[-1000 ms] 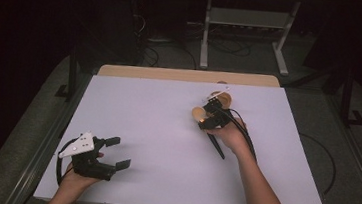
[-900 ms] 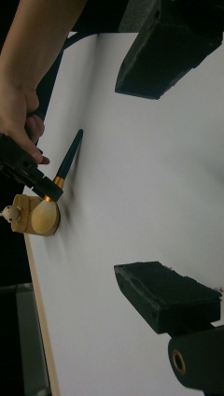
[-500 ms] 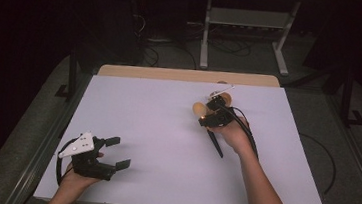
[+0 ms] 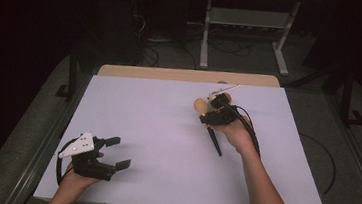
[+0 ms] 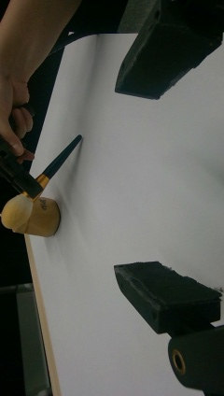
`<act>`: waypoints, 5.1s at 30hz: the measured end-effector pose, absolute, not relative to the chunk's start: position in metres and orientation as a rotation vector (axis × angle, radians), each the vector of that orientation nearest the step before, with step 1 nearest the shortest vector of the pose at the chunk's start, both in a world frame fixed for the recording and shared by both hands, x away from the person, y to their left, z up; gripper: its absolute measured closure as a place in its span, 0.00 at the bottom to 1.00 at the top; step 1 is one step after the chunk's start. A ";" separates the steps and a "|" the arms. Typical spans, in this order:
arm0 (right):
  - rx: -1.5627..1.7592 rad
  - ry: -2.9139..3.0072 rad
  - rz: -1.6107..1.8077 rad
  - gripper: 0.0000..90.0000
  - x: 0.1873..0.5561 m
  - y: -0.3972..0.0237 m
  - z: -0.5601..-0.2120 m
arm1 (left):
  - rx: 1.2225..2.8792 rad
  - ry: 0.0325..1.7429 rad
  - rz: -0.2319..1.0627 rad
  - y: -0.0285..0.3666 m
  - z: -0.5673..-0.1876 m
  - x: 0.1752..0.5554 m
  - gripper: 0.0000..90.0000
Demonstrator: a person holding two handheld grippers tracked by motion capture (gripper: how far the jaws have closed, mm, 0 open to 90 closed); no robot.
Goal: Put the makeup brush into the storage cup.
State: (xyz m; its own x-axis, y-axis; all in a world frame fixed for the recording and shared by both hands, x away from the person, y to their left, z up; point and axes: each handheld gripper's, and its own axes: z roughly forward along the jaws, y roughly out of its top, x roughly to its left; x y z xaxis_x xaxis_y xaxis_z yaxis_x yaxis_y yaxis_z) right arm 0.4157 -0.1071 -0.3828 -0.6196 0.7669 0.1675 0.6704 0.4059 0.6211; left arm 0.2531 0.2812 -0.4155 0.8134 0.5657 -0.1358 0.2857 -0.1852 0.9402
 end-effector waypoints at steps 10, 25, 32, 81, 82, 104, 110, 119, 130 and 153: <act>1.286 2.483 1.092 0.68 0.413 -0.116 -0.374 | 1.782 0.657 0.286 0.281 -0.416 0.253 0.12; 1.262 2.403 1.191 0.68 0.409 -0.124 -0.365 | 1.793 0.650 0.290 0.281 -0.416 0.254 0.12; 1.242 2.357 1.255 0.68 0.406 -0.129 -0.360 | 1.788 0.651 0.286 0.280 -0.416 0.253 0.12; 1.092 1.885 1.583 0.68 0.383 -0.172 -0.327 | 1.785 0.650 0.287 0.281 -0.416 0.254 0.12; 1.085 1.850 1.599 0.68 0.383 -0.176 -0.327 | 1.784 0.649 0.285 0.280 -0.416 0.253 0.12; 1.077 1.801 1.558 0.68 0.394 -0.181 -0.331 | 1.780 0.654 0.279 0.279 -0.416 0.253 0.12; 1.076 1.796 1.546 0.68 0.401 -0.179 -0.327 | 1.781 0.651 0.280 0.279 -0.416 0.253 0.12; 1.073 1.778 1.539 0.68 0.408 -0.178 -0.320 | 1.778 0.650 0.282 0.279 -0.416 0.253 0.12; 1.070 1.754 1.529 0.68 0.418 -0.177 -0.316 | 1.780 0.654 0.280 0.279 -0.416 0.253 0.12; 1.084 1.722 1.508 0.68 0.439 -0.171 -0.319 | 1.778 0.653 0.276 0.279 -0.416 0.253 0.12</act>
